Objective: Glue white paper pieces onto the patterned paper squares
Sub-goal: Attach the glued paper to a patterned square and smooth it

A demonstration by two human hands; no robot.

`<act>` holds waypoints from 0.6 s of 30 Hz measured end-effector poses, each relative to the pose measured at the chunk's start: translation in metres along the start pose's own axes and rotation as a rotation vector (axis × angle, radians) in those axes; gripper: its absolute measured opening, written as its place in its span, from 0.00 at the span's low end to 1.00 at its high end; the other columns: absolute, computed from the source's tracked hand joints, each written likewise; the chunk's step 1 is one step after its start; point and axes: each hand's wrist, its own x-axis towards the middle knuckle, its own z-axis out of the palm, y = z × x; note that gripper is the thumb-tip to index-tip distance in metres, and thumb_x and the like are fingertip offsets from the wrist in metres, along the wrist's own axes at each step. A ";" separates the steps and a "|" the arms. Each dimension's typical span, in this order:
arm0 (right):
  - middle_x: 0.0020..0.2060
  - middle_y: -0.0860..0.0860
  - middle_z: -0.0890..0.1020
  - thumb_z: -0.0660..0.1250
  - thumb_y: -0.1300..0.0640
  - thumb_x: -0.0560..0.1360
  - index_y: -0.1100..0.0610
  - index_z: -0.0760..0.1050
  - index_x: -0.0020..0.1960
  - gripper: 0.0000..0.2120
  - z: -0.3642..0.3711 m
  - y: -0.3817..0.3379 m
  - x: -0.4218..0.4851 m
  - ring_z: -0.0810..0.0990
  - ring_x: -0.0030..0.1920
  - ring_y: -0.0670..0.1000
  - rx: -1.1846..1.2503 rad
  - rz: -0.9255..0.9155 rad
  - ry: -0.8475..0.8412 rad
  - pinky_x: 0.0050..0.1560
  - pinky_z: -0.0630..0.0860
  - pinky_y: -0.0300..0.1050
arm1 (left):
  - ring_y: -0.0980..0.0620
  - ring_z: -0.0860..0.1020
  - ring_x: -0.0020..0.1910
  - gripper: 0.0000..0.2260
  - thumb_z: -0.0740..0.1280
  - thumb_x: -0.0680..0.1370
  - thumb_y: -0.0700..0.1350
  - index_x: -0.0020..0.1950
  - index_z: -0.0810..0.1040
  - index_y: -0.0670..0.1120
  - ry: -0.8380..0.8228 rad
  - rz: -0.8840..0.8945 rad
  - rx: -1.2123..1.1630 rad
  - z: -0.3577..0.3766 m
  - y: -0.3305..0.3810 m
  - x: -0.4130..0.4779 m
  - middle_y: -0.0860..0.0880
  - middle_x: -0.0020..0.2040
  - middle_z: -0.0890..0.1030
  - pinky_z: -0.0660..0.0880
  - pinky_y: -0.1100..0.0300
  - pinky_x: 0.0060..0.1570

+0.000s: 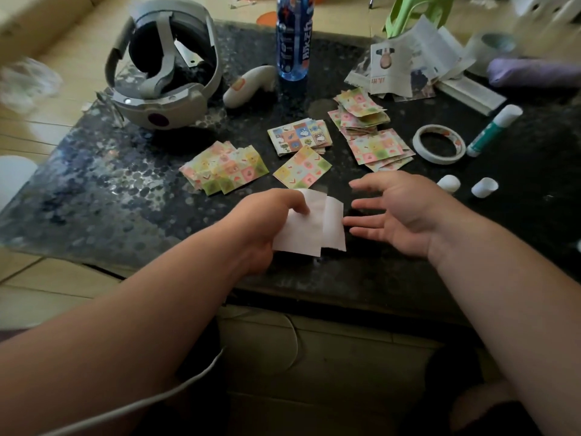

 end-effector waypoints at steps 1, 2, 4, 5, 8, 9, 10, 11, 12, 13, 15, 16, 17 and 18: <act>0.61 0.59 0.78 0.71 0.53 0.77 0.50 0.73 0.65 0.17 -0.001 0.000 0.000 0.85 0.53 0.61 0.001 0.014 -0.010 0.53 0.82 0.54 | 0.34 0.83 0.46 0.21 0.71 0.69 0.37 0.62 0.78 0.43 -0.005 0.000 0.002 0.001 0.000 0.000 0.36 0.58 0.80 0.82 0.42 0.39; 0.60 0.59 0.78 0.71 0.53 0.77 0.50 0.74 0.65 0.17 -0.001 0.001 0.001 0.85 0.53 0.60 -0.007 0.026 -0.012 0.50 0.82 0.51 | 0.34 0.83 0.47 0.22 0.71 0.69 0.37 0.63 0.78 0.44 -0.003 -0.002 0.005 0.001 0.000 0.000 0.36 0.58 0.80 0.81 0.43 0.38; 0.58 0.58 0.82 0.71 0.54 0.77 0.52 0.76 0.61 0.14 -0.001 0.003 0.003 0.85 0.53 0.57 -0.043 0.034 -0.010 0.46 0.80 0.47 | 0.34 0.83 0.48 0.23 0.72 0.67 0.38 0.63 0.78 0.44 0.005 -0.002 0.006 0.002 -0.001 0.003 0.37 0.58 0.80 0.81 0.45 0.38; 0.56 0.58 0.84 0.71 0.55 0.76 0.53 0.77 0.59 0.12 -0.001 0.005 0.004 0.85 0.53 0.56 -0.051 0.031 -0.009 0.44 0.80 0.47 | 0.34 0.83 0.49 0.25 0.73 0.65 0.39 0.62 0.79 0.44 0.003 0.000 0.001 0.003 -0.001 0.004 0.37 0.58 0.81 0.81 0.45 0.39; 0.55 0.58 0.84 0.73 0.60 0.75 0.56 0.81 0.54 0.09 0.003 0.010 0.008 0.83 0.54 0.58 -0.065 0.002 0.028 0.47 0.82 0.51 | 0.34 0.84 0.50 0.34 0.74 0.56 0.40 0.64 0.79 0.44 0.000 -0.003 -0.015 0.006 -0.004 0.005 0.37 0.60 0.81 0.81 0.46 0.41; 0.55 0.58 0.84 0.73 0.61 0.74 0.56 0.81 0.53 0.08 0.004 0.012 0.010 0.83 0.54 0.59 -0.088 -0.013 0.048 0.48 0.82 0.51 | 0.34 0.83 0.51 0.36 0.74 0.55 0.40 0.64 0.79 0.44 -0.001 -0.005 -0.009 0.007 -0.005 0.005 0.38 0.61 0.81 0.82 0.46 0.41; 0.53 0.57 0.84 0.73 0.62 0.75 0.57 0.81 0.53 0.07 0.005 0.014 0.011 0.83 0.54 0.58 -0.132 -0.029 0.060 0.48 0.81 0.51 | 0.34 0.83 0.52 0.36 0.75 0.55 0.41 0.64 0.79 0.44 -0.004 0.000 -0.002 0.007 -0.006 0.006 0.38 0.61 0.80 0.82 0.46 0.41; 0.51 0.57 0.85 0.73 0.62 0.75 0.57 0.82 0.52 0.07 0.006 0.017 0.013 0.84 0.52 0.57 -0.195 -0.052 0.069 0.47 0.80 0.51 | 0.33 0.83 0.52 0.33 0.75 0.57 0.41 0.64 0.78 0.43 -0.004 0.012 0.003 0.007 -0.008 0.005 0.37 0.60 0.80 0.81 0.47 0.40; 0.49 0.56 0.85 0.73 0.62 0.74 0.57 0.82 0.51 0.06 0.006 0.019 0.015 0.85 0.50 0.57 -0.275 -0.080 0.093 0.47 0.81 0.52 | 0.33 0.83 0.52 0.31 0.74 0.60 0.40 0.64 0.78 0.43 -0.007 0.018 -0.002 0.008 -0.009 0.004 0.37 0.59 0.81 0.81 0.47 0.39; 0.48 0.56 0.86 0.74 0.62 0.74 0.56 0.83 0.49 0.05 0.005 0.021 0.017 0.85 0.49 0.57 -0.349 -0.110 0.125 0.49 0.83 0.55 | 0.33 0.83 0.51 0.31 0.74 0.60 0.40 0.64 0.77 0.43 -0.012 0.014 -0.005 0.008 -0.010 0.004 0.37 0.59 0.81 0.82 0.45 0.40; 0.46 0.56 0.85 0.75 0.60 0.73 0.55 0.82 0.45 0.03 0.003 0.023 0.015 0.85 0.47 0.57 -0.443 -0.155 0.182 0.51 0.84 0.57 | 0.33 0.83 0.51 0.32 0.74 0.59 0.41 0.64 0.76 0.44 -0.015 0.000 0.001 0.008 -0.012 0.004 0.36 0.59 0.81 0.82 0.39 0.48; 0.45 0.55 0.85 0.76 0.59 0.73 0.55 0.82 0.44 0.03 0.002 0.023 0.013 0.84 0.46 0.56 -0.472 -0.179 0.193 0.50 0.84 0.54 | 0.34 0.83 0.51 0.30 0.74 0.60 0.40 0.62 0.77 0.44 -0.002 0.005 -0.001 0.007 -0.012 0.006 0.37 0.58 0.81 0.82 0.39 0.49; 0.43 0.55 0.84 0.76 0.58 0.73 0.55 0.81 0.43 0.03 0.001 0.022 0.010 0.83 0.44 0.55 -0.501 -0.210 0.199 0.46 0.82 0.52 | 0.35 0.83 0.50 0.26 0.75 0.62 0.40 0.60 0.78 0.43 0.014 0.025 0.008 0.007 -0.011 0.004 0.37 0.57 0.81 0.82 0.42 0.49; 0.41 0.54 0.83 0.75 0.58 0.73 0.55 0.80 0.40 0.05 0.000 0.022 0.007 0.81 0.42 0.54 -0.519 -0.248 0.202 0.42 0.79 0.51 | 0.36 0.83 0.49 0.20 0.75 0.65 0.39 0.56 0.80 0.43 0.023 0.050 0.025 0.006 -0.011 0.004 0.38 0.56 0.81 0.82 0.44 0.48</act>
